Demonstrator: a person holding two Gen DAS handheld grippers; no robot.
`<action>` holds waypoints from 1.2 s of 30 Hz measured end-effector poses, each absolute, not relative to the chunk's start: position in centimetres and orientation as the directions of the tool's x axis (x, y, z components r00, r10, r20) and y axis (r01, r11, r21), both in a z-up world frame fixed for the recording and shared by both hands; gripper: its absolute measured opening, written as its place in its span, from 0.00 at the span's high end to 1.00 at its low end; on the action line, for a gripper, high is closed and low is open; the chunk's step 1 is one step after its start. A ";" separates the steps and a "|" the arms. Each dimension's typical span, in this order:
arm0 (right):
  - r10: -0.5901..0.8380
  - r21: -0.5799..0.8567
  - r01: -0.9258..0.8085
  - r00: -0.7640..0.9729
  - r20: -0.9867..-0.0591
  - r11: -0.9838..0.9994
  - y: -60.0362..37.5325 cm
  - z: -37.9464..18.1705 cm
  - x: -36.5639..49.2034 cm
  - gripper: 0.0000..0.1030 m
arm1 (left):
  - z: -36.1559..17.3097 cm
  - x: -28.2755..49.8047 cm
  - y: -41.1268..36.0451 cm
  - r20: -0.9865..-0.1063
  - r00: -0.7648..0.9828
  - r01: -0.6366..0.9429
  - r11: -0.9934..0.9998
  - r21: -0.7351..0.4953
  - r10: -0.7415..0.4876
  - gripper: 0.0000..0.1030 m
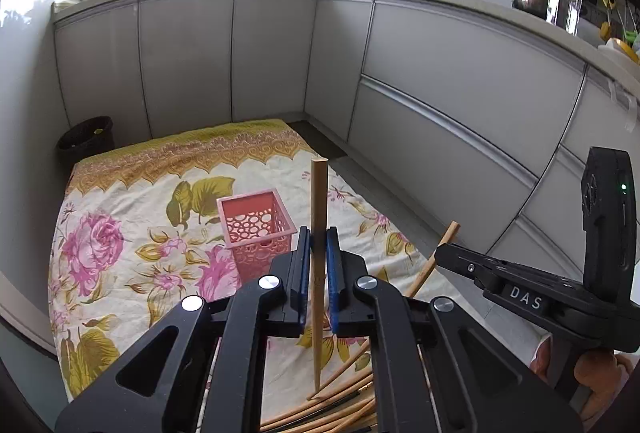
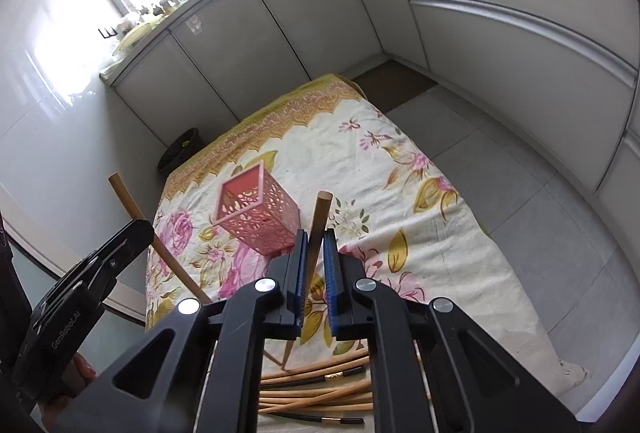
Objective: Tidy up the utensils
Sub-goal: 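Lift the held chopsticks with both tools and carry them toward the pink basket, then lower both chopsticks upright into the pink basket and open both tools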
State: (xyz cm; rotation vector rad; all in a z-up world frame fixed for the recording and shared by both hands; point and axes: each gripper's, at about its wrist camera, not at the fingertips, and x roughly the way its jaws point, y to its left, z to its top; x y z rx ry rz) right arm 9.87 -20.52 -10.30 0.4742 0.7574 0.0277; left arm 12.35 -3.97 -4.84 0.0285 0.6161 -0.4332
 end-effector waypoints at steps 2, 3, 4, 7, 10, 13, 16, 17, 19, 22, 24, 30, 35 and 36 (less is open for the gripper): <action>0.178 0.397 0.116 0.757 -0.629 0.910 -19.9 -8.5 9.1 0.93 | -3.8 11.5 -3.5 -0.536 0.751 0.392 0.913 -0.109 -0.387 0.94; 0.170 0.382 0.103 0.770 -0.616 0.918 -19.6 -7.6 8.7 0.93 | -3.4 11.0 -3.2 -0.522 0.761 0.387 0.915 -0.111 -0.385 0.94; 0.163 0.371 0.094 0.780 -0.604 0.924 -19.3 -6.9 8.2 0.93 | -2.9 10.6 -3.0 -0.508 0.770 0.386 0.916 -0.114 -0.388 0.94; 0.151 0.349 0.073 0.805 -0.574 0.934 -18.8 -4.7 7.3 0.93 | -1.5 9.7 -2.6 -0.466 0.794 0.378 0.918 -0.123 -0.389 0.94; 0.147 0.334 0.056 0.821 -0.552 0.941 -18.6 -2.9 6.6 0.93 | -0.2 9.3 -2.5 -0.445 0.806 0.378 0.918 -0.121 -0.390 0.94; 0.153 0.339 0.048 0.827 -0.541 0.939 -18.9 -1.6 6.4 0.93 | 0.9 9.4 -2.3 -0.432 0.813 0.376 0.919 -0.121 -0.390 0.94; 0.163 0.356 0.046 0.831 -0.533 0.933 -19.4 -0.7 6.3 0.93 | 2.0 9.7 -2.0 -0.418 0.826 0.360 0.924 -0.127 -0.379 0.94; 0.167 0.364 0.046 0.831 -0.531 0.930 -19.6 -0.4 6.3 0.93 | 2.4 9.9 -1.9 -0.415 0.828 0.356 0.925 -0.131 -0.377 0.94; 0.177 0.380 0.044 0.832 -0.526 0.924 -20.0 -0.2 6.3 0.93 | 3.1 10.3 -1.7 -0.404 0.835 0.350 0.927 -0.135 -0.374 0.94; 0.189 0.402 0.043 0.834 -0.519 0.915 -20.5 0.1 6.3 0.93 | 4.2 11.4 -1.6 -0.390 0.849 0.335 0.934 -0.123 -0.356 0.94; 0.192 0.406 0.041 0.835 -0.516 0.913 -20.7 0.2 6.4 0.93 | 5.0 12.2 -1.8 -0.372 0.862 0.324 0.939 -0.117 -0.344 0.94; 0.186 0.413 0.065 0.822 -0.538 0.908 -21.6 -0.7 7.3 0.93 | 6.2 14.4 -2.0 -0.345 0.877 0.306 0.942 -0.136 -0.334 0.94; 0.237 0.509 0.195 0.710 -0.663 0.838 -24.8 -5.1 10.2 0.84 | 6.2 14.1 -1.4 -0.324 0.877 0.316 0.934 -0.166 -0.354 0.94; 0.273 0.529 0.237 0.647 -0.712 0.815 -25.6 -7.1 11.3 0.66 | 6.0 13.7 -1.2 -0.317 0.878 0.320 0.932 -0.170 -0.359 0.94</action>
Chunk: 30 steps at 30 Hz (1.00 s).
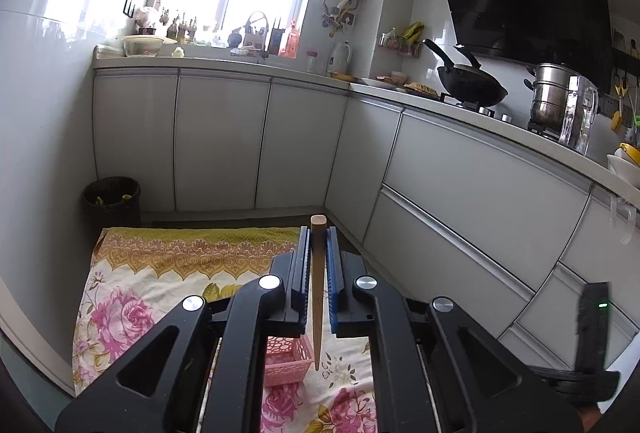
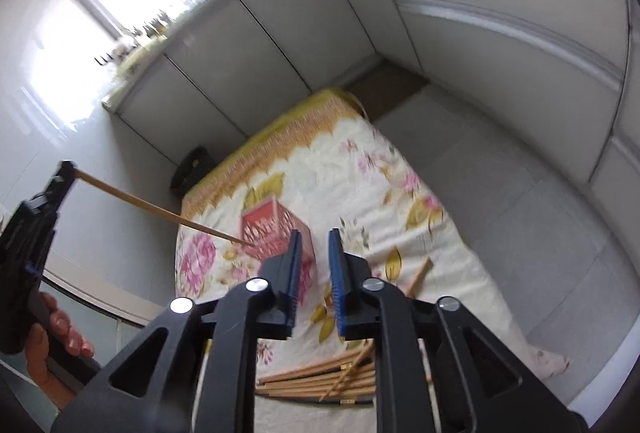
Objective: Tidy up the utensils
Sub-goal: 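Lower both chopsticks upright into the pink basket and open both tools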
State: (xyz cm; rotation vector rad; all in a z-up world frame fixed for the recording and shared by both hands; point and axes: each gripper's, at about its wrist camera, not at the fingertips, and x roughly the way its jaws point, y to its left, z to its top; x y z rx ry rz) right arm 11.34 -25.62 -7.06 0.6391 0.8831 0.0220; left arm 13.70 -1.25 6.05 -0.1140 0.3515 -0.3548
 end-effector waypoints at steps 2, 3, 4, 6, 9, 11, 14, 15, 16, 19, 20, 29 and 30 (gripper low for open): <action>0.345 0.550 0.344 0.504 -0.792 0.761 -27.1 -12.0 13.3 0.49 | 5.9 13.0 -0.9 -0.301 0.878 0.332 0.926 -0.179 -0.373 0.94; 0.370 0.550 0.403 0.443 -0.817 0.732 -27.8 -14.5 14.0 0.49 | 6.0 12.7 -0.7 -0.293 0.878 0.338 0.923 -0.183 -0.379 0.94; 0.386 0.532 0.456 0.378 -0.842 0.713 -28.3 -17.0 14.7 0.49 | 5.9 12.3 -0.6 -0.287 0.877 0.345 0.921 -0.183 -0.385 0.94; 0.394 0.491 0.550 0.294 -0.871 0.676 -29.3 -21.0 15.4 0.49 | 6.0 11.6 -0.4 -0.275 0.876 0.358 0.916 -0.182 -0.397 0.94; 0.406 0.455 0.632 0.232 -0.884 0.628 -29.7 -24.6 16.4 0.51 | 6.3 10.8 0.0 -0.259 0.871 0.381 0.907 -0.181 -0.418 0.94; 0.380 0.422 0.643 0.213 -0.900 0.639 -29.3 -25.2 17.5 0.53 | 6.4 10.3 0.1 -0.253 0.867 0.394 0.901 -0.180 -0.429 0.94; 0.308 0.354 0.641 0.187 -0.933 0.681 -28.2 -25.1 19.6 0.55 | 6.4 9.9 0.4 -0.246 0.861 0.411 0.894 -0.178 -0.445 0.94; 0.271 0.316 0.638 0.170 -0.947 0.702 -27.6 -25.0 20.3 0.59 | 6.4 9.7 0.6 -0.244 0.860 0.415 0.892 -0.180 -0.449 0.94; 0.237 0.278 0.632 0.152 -0.960 0.723 -26.9 -25.2 21.2 0.61 | 6.3 9.7 0.7 -0.244 0.857 0.418 0.890 -0.182 -0.453 0.94; 0.092 0.152 0.581 0.132 -0.987 0.800 -24.8 -24.9 23.2 0.89 | 6.3 9.5 1.0 -0.248 0.855 0.420 0.889 -0.185 -0.456 0.94; 0.055 0.119 0.560 0.130 -0.990 0.820 -24.1 -25.0 23.6 0.90 | 6.3 9.5 1.0 -0.248 0.855 0.421 0.888 -0.184 -0.456 0.94; 0.035 0.201 0.407 0.379 -0.925 0.891 -21.7 -20.5 20.5 0.92 | 5.9 9.0 2.4 -0.248 0.865 0.396 0.897 -0.196 -0.436 0.94; 0.036 0.210 0.387 0.411 -0.911 0.898 -21.6 -19.3 19.6 0.92 | 5.9 8.9 2.5 -0.247 0.866 0.393 0.898 -0.199 -0.434 0.94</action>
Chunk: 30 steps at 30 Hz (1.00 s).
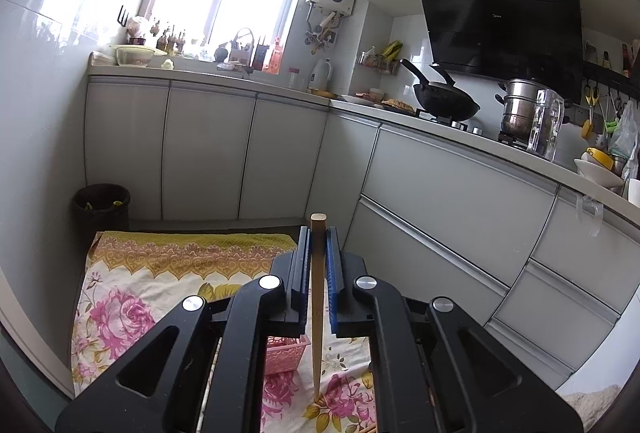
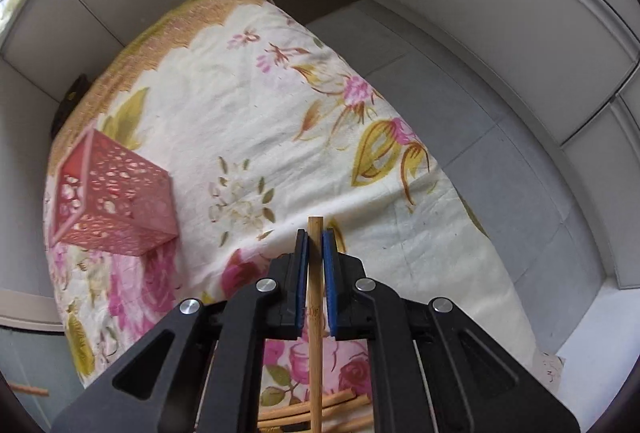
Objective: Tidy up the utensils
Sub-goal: 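Lower both chopsticks upright into the pink basket and open both tools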
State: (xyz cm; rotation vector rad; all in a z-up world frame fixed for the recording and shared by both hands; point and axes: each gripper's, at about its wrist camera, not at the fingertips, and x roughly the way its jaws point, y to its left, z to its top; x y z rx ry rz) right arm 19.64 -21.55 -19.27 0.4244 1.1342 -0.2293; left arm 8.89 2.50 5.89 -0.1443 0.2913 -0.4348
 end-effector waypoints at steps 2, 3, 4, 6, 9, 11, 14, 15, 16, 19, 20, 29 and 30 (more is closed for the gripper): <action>0.042 0.230 0.331 0.489 -0.871 0.915 -21.0 -16.6 17.7 0.92 | 6.1 8.8 2.6 -0.241 0.872 0.385 0.900 -0.203 -0.427 0.94; 0.035 0.227 0.308 0.523 -0.851 0.924 -20.7 -15.4 16.8 0.92 | 6.2 8.9 2.7 -0.239 0.874 0.380 0.902 -0.207 -0.423 0.94; 0.035 0.230 0.284 0.556 -0.830 0.931 -20.6 -14.2 16.0 0.93 | 6.3 9.0 2.7 -0.238 0.875 0.376 0.902 -0.212 -0.421 0.94; 0.051 0.250 0.248 0.606 -0.794 0.936 -20.2 -12.4 14.5 0.93 | 6.3 9.3 2.5 -0.240 0.877 0.369 0.903 -0.219 -0.417 0.94; 0.081 0.288 0.205 0.668 -0.739 0.936 -20.1 -10.2 13.6 0.93 | 6.6 9.7 2.0 -0.238 0.882 0.358 0.908 -0.219 -0.406 0.94; 0.093 0.301 0.173 0.709 -0.699 0.938 -20.0 -8.6 12.8 0.92 | 6.8 10.1 1.7 -0.238 0.886 0.350 0.911 -0.218 -0.397 0.94; 0.115 0.327 0.128 0.769 -0.629 0.936 -20.0 -6.1 11.9 0.92 | 7.0 10.9 1.3 -0.231 0.895 0.334 0.917 -0.219 -0.382 0.94; 0.121 0.340 0.115 0.790 -0.600 0.933 -20.1 -5.1 11.6 0.92 | 7.1 11.3 1.2 -0.230 0.898 0.328 0.919 -0.219 -0.375 0.94; 0.122 0.348 0.103 0.813 -0.569 0.932 -20.2 -4.1 11.4 0.92 | 7.1 11.7 1.0 -0.228 0.902 0.319 0.923 -0.216 -0.366 0.94; 0.112 0.352 0.066 0.880 -0.462 0.934 -20.6 -0.7 10.7 0.92 | 7.2 12.9 0.2 -0.218 0.919 0.291 0.938 -0.191 -0.329 0.94; 0.106 0.350 0.057 0.897 -0.430 0.935 -20.7 0.2 10.7 0.92 | 7.2 13.3 -0.1 -0.213 0.923 0.285 0.940 -0.185 -0.322 0.94; 0.114 0.401 -0.002 0.960 -0.256 0.916 -22.3 4.7 12.8 0.92 | 6.4 17.5 -1.2 -0.207 0.950 0.211 0.969 -0.129 -0.234 0.94; 0.112 0.403 -0.002 0.962 -0.249 0.915 -22.5 4.7 13.1 0.92 | 6.0 18.2 -1.2 -0.216 0.950 0.201 0.971 -0.129 -0.226 0.94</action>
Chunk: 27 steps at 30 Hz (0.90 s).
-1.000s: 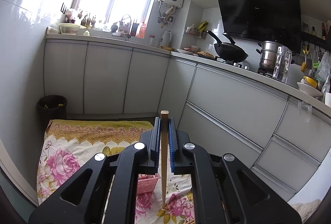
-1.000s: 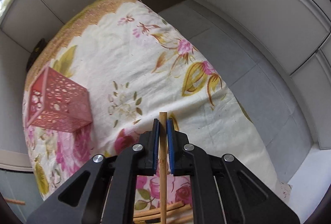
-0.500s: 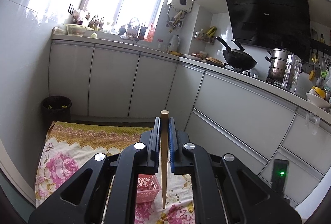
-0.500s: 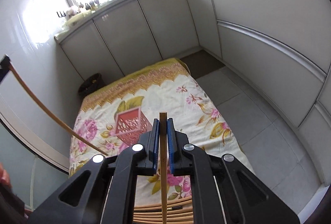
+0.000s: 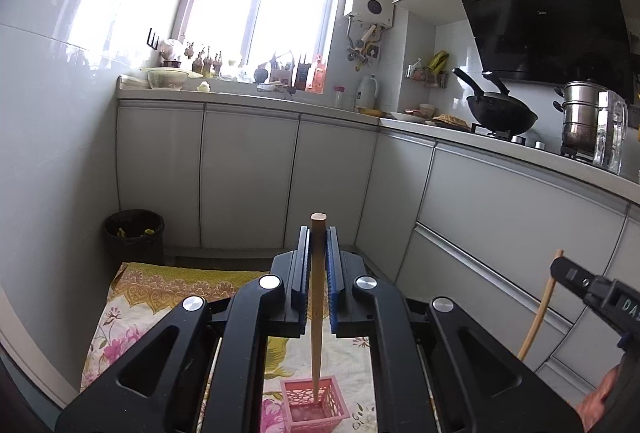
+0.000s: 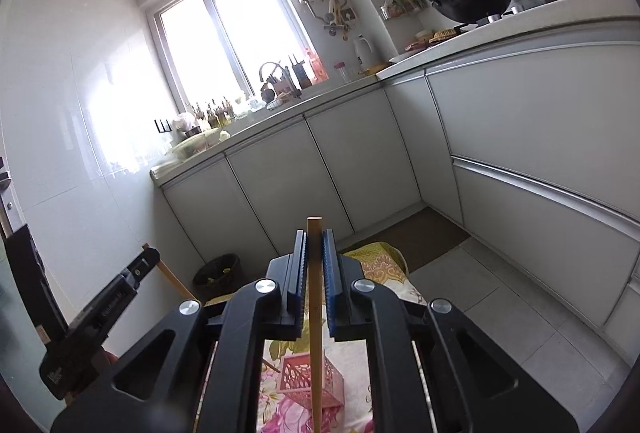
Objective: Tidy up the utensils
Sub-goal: 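Lower both chopsticks upright into the pink basket and open both tools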
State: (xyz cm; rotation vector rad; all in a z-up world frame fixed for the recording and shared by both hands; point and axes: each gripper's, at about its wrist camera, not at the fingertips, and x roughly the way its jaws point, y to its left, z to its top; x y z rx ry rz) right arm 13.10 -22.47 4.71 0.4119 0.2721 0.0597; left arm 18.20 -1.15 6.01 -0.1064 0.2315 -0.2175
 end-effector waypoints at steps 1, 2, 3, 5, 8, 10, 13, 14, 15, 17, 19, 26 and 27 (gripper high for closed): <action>0.113 0.405 -0.006 0.964 -0.241 0.914 -22.6 4.7 13.5 0.92 | 5.5 18.8 -1.1 -0.226 0.948 0.196 0.971 -0.135 -0.223 0.94; 0.114 0.407 -0.009 0.965 -0.234 0.913 -22.6 4.6 13.9 0.92 | 4.9 19.4 -1.1 -0.235 0.947 0.191 0.972 -0.140 -0.220 0.94; 0.114 0.407 -0.011 0.967 -0.228 0.914 -22.6 4.6 14.4 0.92 | 4.3 19.9 -1.1 -0.243 0.947 0.182 0.973 -0.140 -0.212 0.94; 0.117 0.413 -0.018 0.969 -0.218 0.911 -22.7 4.5 15.4 0.92 | 2.9 21.0 -1.0 -0.278 0.937 0.176 0.974 -0.146 -0.211 0.94; 0.119 0.419 -0.022 0.971 -0.208 0.908 -22.5 4.1 16.3 0.92 | 0.9 22.2 -0.6 -0.334 0.913 0.182 0.966 -0.182 -0.235 0.93; 0.123 0.419 -0.026 0.971 -0.206 0.908 -22.3 3.6 16.7 0.92 | 0.2 22.4 0.1 -0.357 0.900 0.181 0.960 -0.212 -0.249 0.90; 0.121 0.399 -0.030 0.972 -0.203 0.917 -21.8 3.2 17.5 0.92 | 0.4 21.5 1.4 -0.336 0.902 0.190 0.948 -0.257 -0.272 0.83; 0.120 0.395 -0.030 0.971 -0.205 0.918 -21.5 2.9 17.6 0.92 | 0.6 21.0 2.0 -0.330 0.902 0.191 0.944 -0.270 -0.277 0.82; 0.122 0.392 -0.031 0.971 -0.208 0.919 -21.3 2.8 18.0 0.92 | 0.9 20.6 2.5 -0.329 0.903 0.186 0.942 -0.278 -0.275 0.80; 0.126 0.393 -0.035 0.969 -0.210 0.919 -20.9 2.6 18.6 0.92 | 1.3 19.4 3.9 -0.315 0.913 0.163 0.939 -0.304 -0.260 0.78; 0.128 0.385 -0.038 0.970 -0.209 0.922 -20.0 2.3 19.1 0.92 | 1.3 18.1 5.4 -0.301 0.924 0.127 0.930 -0.344 -0.238 0.75; 0.129 0.334 -0.063 0.975 -0.181 0.941 -17.2 1.2 21.5 0.92 | 1.5 15.7 9.8 -0.292 0.941 0.047 0.922 -0.385 -0.170 0.75; 0.130 0.332 -0.065 0.975 -0.179 0.941 -16.9 1.0 21.9 0.92 | 1.5 15.6 10.0 -0.294 0.941 0.044 0.924 -0.380 -0.166 0.75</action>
